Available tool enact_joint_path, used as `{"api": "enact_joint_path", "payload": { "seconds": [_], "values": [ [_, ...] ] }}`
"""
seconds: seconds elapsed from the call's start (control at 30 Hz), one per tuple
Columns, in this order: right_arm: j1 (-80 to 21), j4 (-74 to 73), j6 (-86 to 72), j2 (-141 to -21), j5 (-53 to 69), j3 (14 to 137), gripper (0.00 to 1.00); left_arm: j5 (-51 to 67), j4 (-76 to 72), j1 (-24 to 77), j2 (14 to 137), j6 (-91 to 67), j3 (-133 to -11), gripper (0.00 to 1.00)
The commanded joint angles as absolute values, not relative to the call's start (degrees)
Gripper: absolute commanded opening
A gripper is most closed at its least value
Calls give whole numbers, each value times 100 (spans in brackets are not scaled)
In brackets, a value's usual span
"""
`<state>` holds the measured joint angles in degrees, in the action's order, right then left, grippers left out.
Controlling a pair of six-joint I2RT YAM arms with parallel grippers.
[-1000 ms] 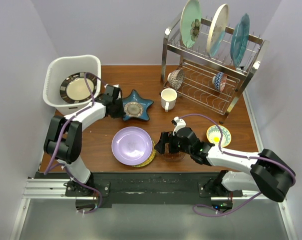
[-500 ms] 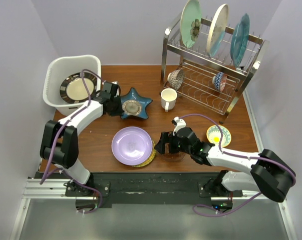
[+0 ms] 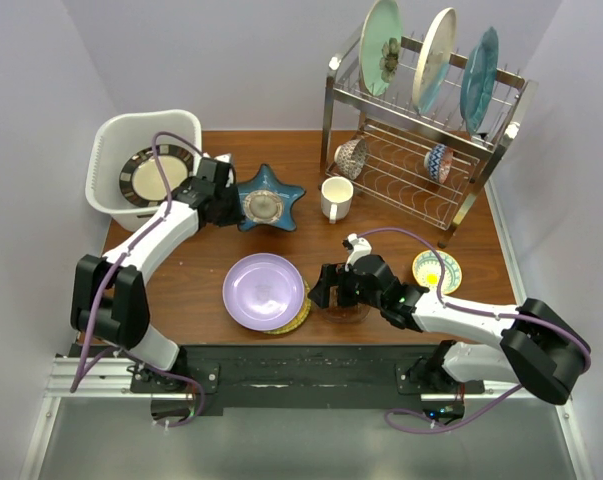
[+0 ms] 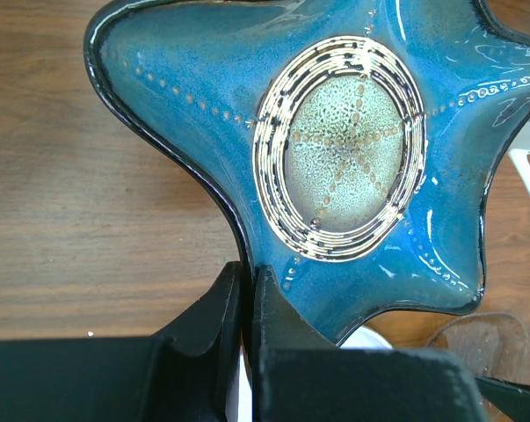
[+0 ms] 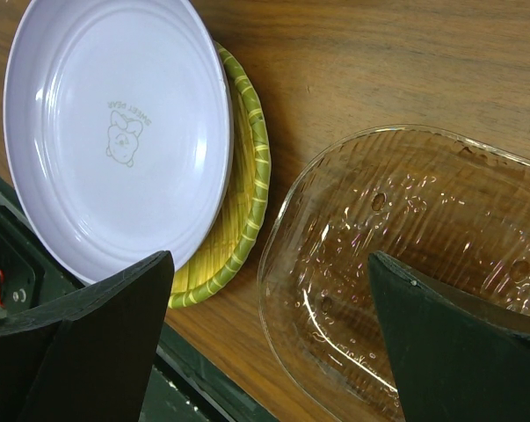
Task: Place the plates into the plastic bin on the countertop
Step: Pick up the plate at the center of the board, then place the plate in the plastic bin.
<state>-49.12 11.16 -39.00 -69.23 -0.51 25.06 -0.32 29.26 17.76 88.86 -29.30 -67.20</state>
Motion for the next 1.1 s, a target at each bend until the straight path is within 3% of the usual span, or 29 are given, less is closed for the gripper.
{"api": "enact_joint_path", "payload": {
  "seconds": [0.0,1.07],
  "values": [
    [-4931,1169,-3920,-6776,-132,2558,95,185,2329,1767,8262,-2936,-7163,0],
    [-4931,1125,-3981,-6732,-141,2522,96,-281,3093,1758,7734,-2733,-7831,0]
  ]
}}
